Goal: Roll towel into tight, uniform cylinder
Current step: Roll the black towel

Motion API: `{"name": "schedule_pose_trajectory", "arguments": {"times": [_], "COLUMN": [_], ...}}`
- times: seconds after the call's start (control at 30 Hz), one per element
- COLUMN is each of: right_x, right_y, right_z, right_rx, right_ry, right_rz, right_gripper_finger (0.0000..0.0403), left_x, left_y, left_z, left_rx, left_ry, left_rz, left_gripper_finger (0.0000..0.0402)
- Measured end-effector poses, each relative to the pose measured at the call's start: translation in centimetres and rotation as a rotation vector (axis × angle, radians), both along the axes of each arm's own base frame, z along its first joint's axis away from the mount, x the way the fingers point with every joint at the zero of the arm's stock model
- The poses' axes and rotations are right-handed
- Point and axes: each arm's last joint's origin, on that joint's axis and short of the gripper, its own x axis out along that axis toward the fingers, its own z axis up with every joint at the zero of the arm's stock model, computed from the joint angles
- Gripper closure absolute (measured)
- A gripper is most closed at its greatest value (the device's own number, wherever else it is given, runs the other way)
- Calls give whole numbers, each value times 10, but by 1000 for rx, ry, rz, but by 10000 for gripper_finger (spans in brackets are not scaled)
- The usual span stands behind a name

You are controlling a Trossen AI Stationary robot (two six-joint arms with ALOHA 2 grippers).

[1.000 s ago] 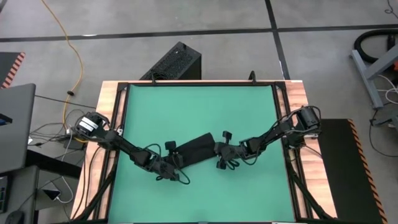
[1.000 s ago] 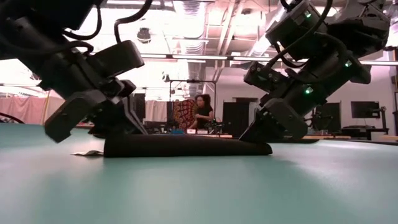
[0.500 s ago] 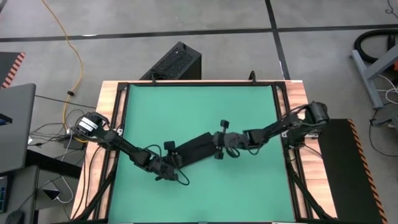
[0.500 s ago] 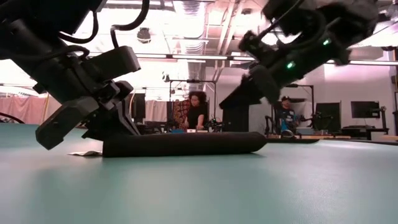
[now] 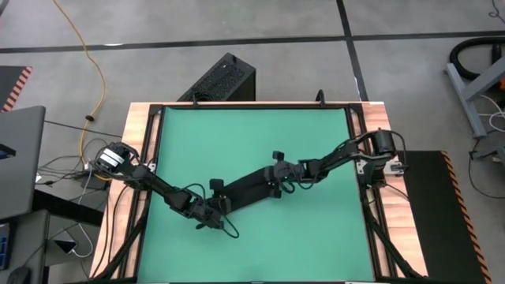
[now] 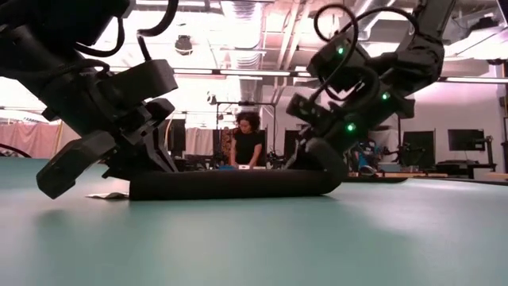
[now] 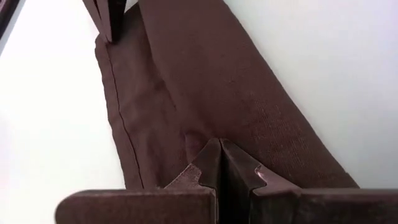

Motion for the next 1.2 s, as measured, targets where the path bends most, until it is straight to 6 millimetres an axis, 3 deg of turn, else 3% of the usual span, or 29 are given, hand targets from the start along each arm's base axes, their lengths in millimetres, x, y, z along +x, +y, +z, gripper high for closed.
{"name": "schedule_pose_trajectory", "arguments": {"times": [0.33, 0.87, 1.2], "right_x": [-8, -20, -28], "right_y": [8, 56, 82], "right_z": [-10, -14, -14], "right_rx": [93, 204, 238], "right_ry": [85, 13, -45], "right_rz": [-143, -356, -394], "right_gripper_finger": [392, 392, 392], "left_x": [-1, -1, 0], "left_y": [1, 12, 24], "left_z": [0, -2, -5], "left_rx": [130, 281, 208], "left_ry": [67, 178, 205], "left_rz": [-106, -185, -110], "left_gripper_finger": [401, 402, 401]}}
